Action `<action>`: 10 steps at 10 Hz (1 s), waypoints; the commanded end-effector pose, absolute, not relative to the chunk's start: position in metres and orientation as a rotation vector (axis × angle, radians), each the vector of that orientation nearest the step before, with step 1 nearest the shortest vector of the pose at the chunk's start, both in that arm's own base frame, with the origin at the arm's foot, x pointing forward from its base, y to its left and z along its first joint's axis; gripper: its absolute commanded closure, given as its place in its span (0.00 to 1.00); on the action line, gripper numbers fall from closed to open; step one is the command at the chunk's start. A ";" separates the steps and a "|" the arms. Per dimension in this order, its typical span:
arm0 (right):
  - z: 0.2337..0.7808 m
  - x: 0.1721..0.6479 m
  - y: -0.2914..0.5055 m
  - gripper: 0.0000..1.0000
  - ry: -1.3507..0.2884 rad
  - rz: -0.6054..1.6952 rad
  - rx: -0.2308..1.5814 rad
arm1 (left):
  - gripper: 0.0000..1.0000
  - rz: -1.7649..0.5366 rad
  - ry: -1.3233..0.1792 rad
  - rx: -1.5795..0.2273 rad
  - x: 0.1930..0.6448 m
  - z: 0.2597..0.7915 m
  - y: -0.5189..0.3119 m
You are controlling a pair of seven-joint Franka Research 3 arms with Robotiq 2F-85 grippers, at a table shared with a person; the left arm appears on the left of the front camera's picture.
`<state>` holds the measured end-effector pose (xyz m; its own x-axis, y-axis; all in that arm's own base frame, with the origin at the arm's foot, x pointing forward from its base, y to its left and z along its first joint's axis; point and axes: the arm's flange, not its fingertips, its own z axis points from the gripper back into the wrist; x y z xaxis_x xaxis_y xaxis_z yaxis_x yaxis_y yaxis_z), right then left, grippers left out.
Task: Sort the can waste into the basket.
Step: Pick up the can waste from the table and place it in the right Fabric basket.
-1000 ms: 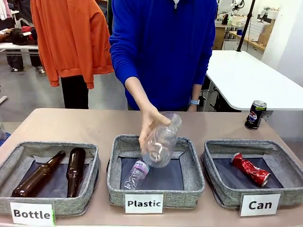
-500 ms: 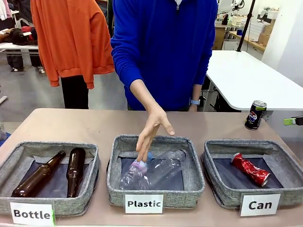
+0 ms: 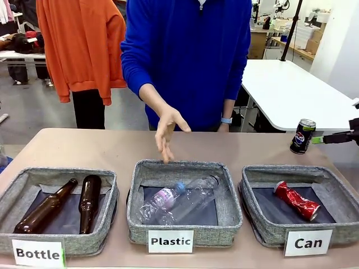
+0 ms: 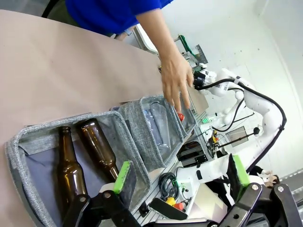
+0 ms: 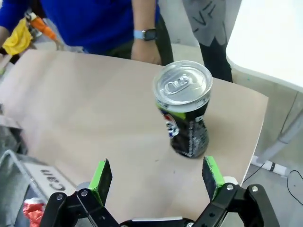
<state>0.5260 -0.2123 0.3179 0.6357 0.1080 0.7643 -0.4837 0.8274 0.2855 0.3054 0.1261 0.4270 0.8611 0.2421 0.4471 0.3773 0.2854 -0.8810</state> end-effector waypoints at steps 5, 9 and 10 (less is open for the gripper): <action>0.270 0.578 -0.197 0.00 -0.850 0.319 0.472 | 0.00 -0.086 -0.566 -1.315 0.305 0.433 0.126; 0.262 0.589 -0.188 0.00 -0.918 0.277 0.526 | 0.00 -0.086 -0.566 -1.315 0.305 0.433 0.126; 0.263 0.590 -0.186 0.00 -0.931 0.270 0.536 | 0.00 -0.086 -0.566 -1.315 0.305 0.433 0.126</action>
<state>0.5843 -0.1898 0.2668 0.6260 -0.0037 0.7798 -0.4290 0.8334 0.3484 0.3054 0.1261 0.4271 0.8610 0.2420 0.4473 0.3775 0.2853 -0.8810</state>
